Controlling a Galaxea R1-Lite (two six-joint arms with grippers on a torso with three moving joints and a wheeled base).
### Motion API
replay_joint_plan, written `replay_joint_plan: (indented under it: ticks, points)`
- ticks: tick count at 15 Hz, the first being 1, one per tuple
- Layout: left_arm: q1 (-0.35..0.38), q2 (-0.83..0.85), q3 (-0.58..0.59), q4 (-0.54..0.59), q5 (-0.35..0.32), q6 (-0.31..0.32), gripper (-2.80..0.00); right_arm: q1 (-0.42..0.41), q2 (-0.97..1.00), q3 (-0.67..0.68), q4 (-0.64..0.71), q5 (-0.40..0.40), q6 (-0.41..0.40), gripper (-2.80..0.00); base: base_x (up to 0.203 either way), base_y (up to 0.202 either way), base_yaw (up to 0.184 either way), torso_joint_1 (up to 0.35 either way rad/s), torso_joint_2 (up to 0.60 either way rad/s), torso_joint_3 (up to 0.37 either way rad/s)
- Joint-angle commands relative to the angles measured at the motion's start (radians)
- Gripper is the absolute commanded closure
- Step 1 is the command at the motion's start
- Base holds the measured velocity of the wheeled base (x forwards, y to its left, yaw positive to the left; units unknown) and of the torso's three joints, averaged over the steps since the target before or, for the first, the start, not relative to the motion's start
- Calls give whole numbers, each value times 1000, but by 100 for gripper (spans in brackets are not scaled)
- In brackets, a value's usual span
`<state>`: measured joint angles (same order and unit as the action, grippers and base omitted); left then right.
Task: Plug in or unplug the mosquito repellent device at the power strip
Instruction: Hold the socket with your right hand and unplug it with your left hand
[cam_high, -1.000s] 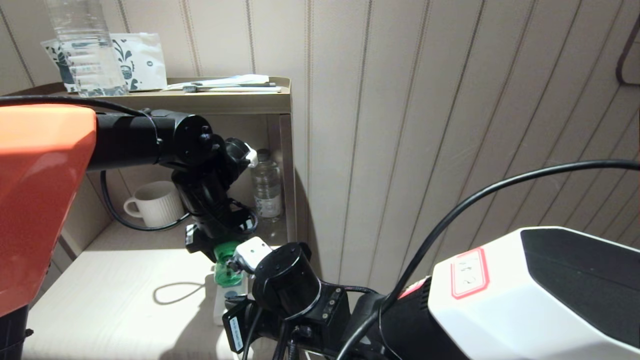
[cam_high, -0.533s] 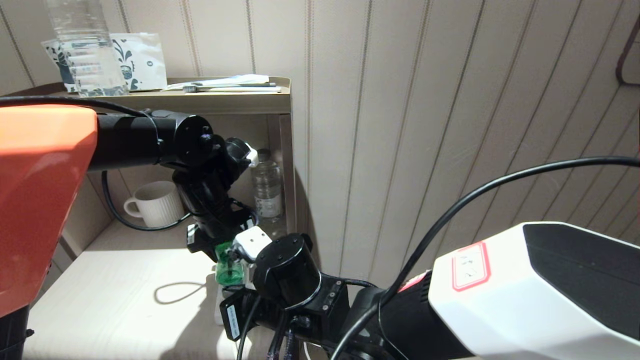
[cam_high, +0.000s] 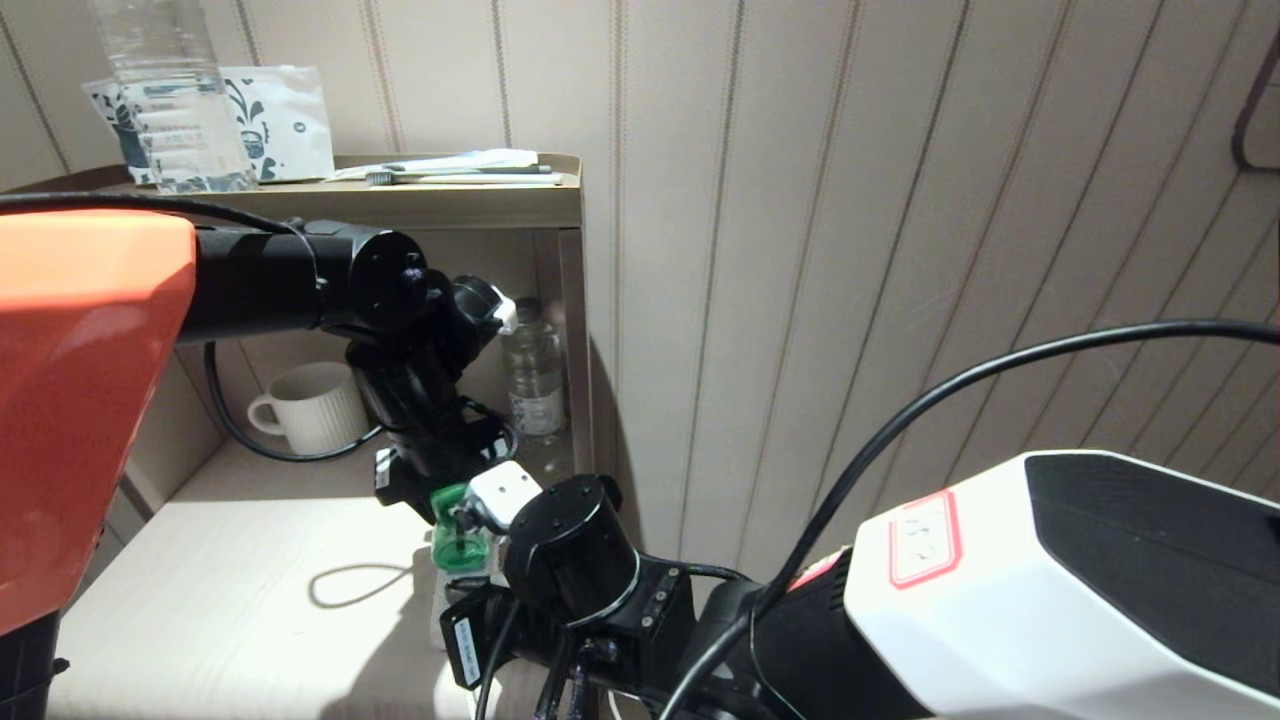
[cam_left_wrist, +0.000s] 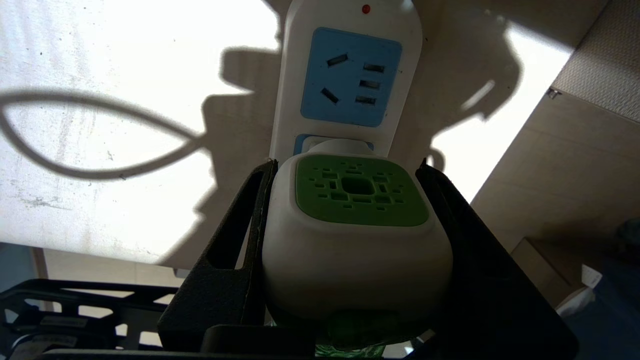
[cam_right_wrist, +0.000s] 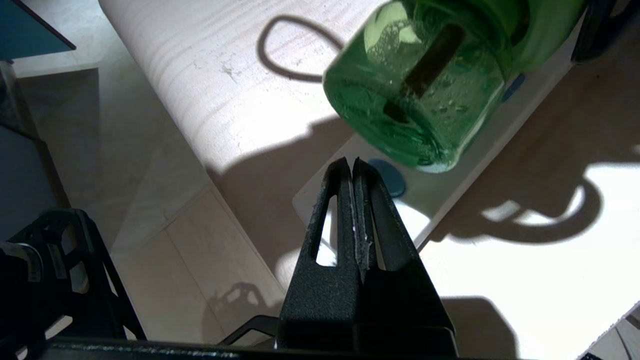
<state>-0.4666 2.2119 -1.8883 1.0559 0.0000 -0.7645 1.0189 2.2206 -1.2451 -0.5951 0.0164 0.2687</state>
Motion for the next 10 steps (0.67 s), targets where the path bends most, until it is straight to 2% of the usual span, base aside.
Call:
replay_joint_plan:
  ticks: [1, 10]
  points:
    - [0, 8, 0, 6, 0, -4, 0, -3, 0, 16, -6, 0, 1, 0, 0, 0, 0, 0, 0, 0]
    - [0, 28, -1, -4, 2, -3, 0, -8, 47, 18, -8, 2, 1, 0, 0, 0, 0, 0, 0, 0]
